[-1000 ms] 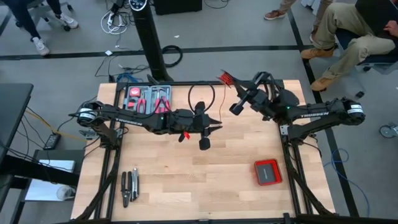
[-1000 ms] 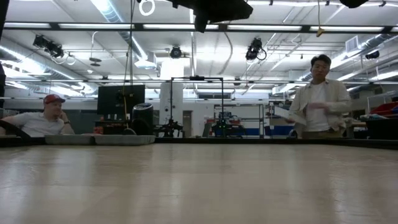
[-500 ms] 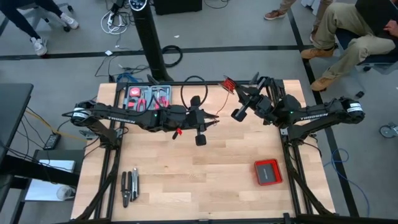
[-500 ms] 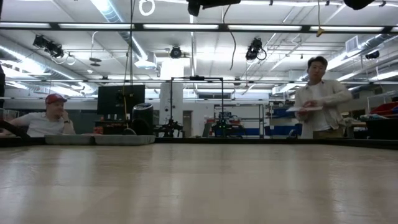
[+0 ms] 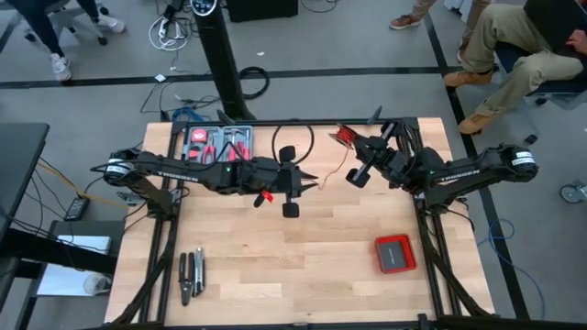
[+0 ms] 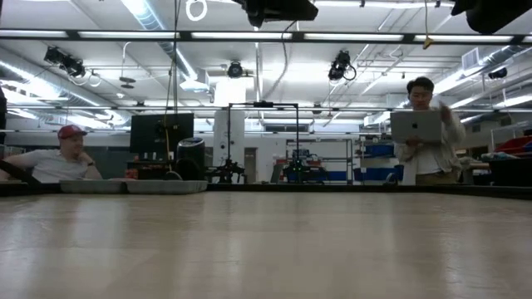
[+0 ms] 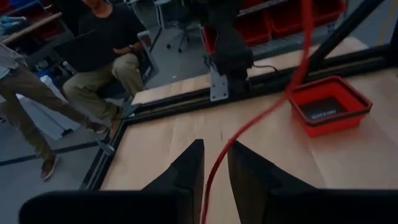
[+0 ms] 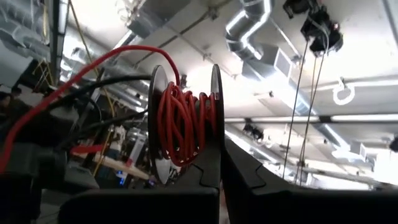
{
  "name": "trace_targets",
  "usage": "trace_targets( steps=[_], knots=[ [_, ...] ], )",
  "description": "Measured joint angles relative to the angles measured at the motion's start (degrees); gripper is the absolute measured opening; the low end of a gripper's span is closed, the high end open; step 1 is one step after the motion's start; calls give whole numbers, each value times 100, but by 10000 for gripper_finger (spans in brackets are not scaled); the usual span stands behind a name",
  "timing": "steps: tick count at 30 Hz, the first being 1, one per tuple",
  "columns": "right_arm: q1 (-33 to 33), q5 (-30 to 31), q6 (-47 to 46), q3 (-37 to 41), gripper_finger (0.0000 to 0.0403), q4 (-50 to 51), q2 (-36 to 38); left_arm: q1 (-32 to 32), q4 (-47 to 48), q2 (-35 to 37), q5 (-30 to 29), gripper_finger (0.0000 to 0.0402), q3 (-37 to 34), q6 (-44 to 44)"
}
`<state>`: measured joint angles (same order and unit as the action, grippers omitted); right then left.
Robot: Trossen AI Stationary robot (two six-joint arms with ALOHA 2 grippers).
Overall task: Coil cords
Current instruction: Coil the red wire onto the spool
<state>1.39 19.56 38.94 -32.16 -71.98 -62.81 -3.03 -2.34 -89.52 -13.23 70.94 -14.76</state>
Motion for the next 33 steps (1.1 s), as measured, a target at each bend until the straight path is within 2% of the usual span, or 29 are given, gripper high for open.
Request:
trace_targets(
  steps=[5, 9, 14, 18, 28, 33],
  knots=[
    [15, -182, 154, 164, 0, -442, 0, 0, 425, 0, 0, 74, 0, -258],
    [15, -234, 168, 238, 0, -488, 0, -9, 598, 4, -8, 74, 0, -719],
    [15, -270, 168, 253, 0, -471, 0, 33, 1117, 75, -54, 74, 41, -797],
    [15, -287, 168, 253, 0, -425, 0, 44, 1524, 81, -208, 74, 287, -659],
    [93, -375, 164, 253, 0, -227, -2, 116, 1687, 81, -376, 74, 1460, -445],
    [164, -493, 23, 253, 0, 28, -2, 145, 1756, 83, -330, 74, 1791, -1312]
  ],
)
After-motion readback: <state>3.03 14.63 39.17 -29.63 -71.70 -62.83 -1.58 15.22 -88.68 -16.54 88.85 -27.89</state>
